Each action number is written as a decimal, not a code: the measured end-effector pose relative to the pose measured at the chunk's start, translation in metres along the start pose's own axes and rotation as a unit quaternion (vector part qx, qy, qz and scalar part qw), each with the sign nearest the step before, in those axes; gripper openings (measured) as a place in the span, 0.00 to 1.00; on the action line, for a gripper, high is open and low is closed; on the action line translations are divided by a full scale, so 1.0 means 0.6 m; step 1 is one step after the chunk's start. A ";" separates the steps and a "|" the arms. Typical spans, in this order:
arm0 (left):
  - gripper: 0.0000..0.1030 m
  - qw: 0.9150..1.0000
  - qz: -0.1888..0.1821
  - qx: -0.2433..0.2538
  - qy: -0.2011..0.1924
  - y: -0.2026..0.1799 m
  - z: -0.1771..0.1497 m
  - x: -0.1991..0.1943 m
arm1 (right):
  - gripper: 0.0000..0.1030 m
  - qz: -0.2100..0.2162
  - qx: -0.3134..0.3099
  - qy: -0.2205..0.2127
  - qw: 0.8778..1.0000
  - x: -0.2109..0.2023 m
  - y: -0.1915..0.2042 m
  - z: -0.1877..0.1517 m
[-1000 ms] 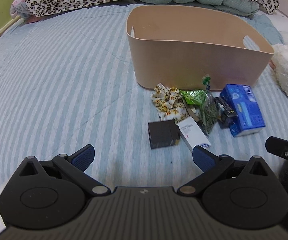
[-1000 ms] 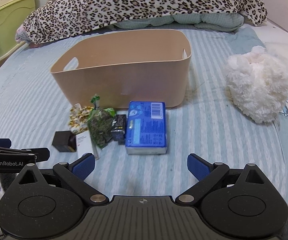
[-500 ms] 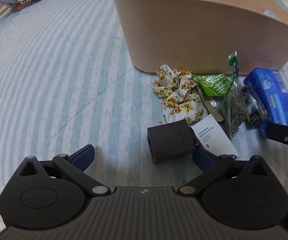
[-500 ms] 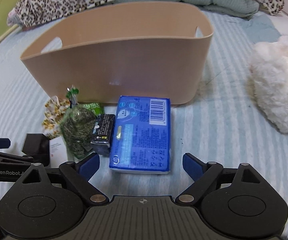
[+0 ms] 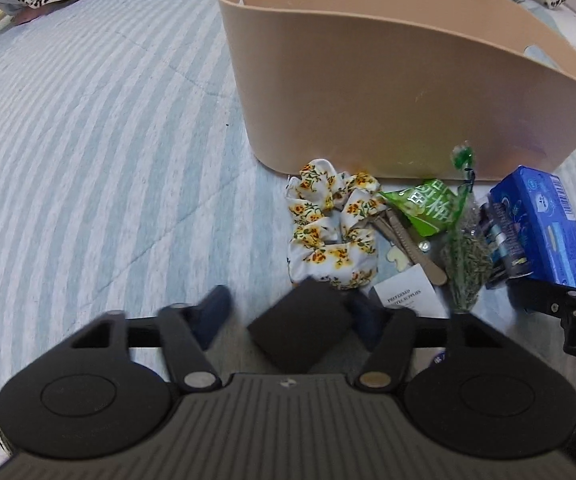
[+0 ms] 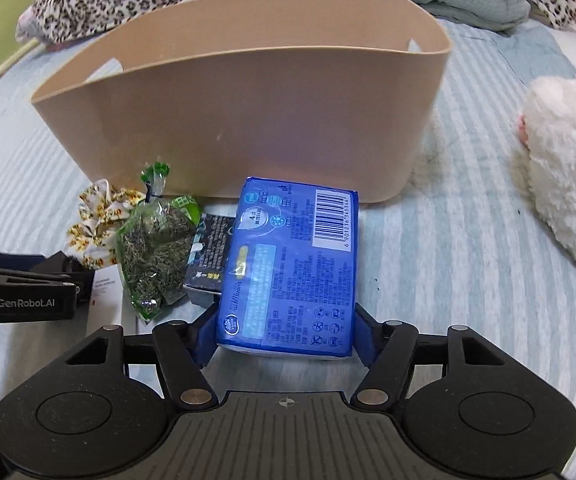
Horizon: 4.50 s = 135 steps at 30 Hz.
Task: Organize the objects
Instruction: 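Grasp the black box with the left tool while the right tool grasps the blue tissue pack, then carry both items over the basket and open both tools to drop them, then move both open tools back to the remaining items, then grasp the white medicine box with the left tool while the right tool grasps the dark blue box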
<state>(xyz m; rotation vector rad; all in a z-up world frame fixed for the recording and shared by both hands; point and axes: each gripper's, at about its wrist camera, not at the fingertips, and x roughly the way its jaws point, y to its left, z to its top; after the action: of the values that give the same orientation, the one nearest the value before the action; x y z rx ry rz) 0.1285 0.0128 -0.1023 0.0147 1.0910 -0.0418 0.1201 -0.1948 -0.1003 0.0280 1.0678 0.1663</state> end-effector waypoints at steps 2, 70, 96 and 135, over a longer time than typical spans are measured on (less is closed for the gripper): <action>0.50 1.000 -0.002 0.000 -0.002 0.001 -0.007 -0.008 | 0.60 -0.002 0.004 -0.006 1.000 -0.011 0.000 -0.004; 0.94 0.993 0.041 0.022 -0.107 -0.055 0.149 -0.132 | 0.94 -0.019 -0.034 -0.129 0.991 -0.170 -0.026 0.103; 0.94 1.000 0.019 0.018 -0.005 -0.068 0.021 -0.015 | 0.93 -0.015 -0.017 -0.041 0.999 -0.057 -0.043 -0.013; 0.15 0.999 -0.037 0.015 0.002 -0.012 -0.001 -0.022 | 0.20 0.055 -0.044 -0.027 0.997 0.024 0.017 -0.002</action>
<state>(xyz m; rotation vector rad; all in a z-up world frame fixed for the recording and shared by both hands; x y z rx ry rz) 0.1215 0.0058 -0.0909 0.0005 1.0945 -0.1250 0.1245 -0.1829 -0.1124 0.0118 1.0052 0.3099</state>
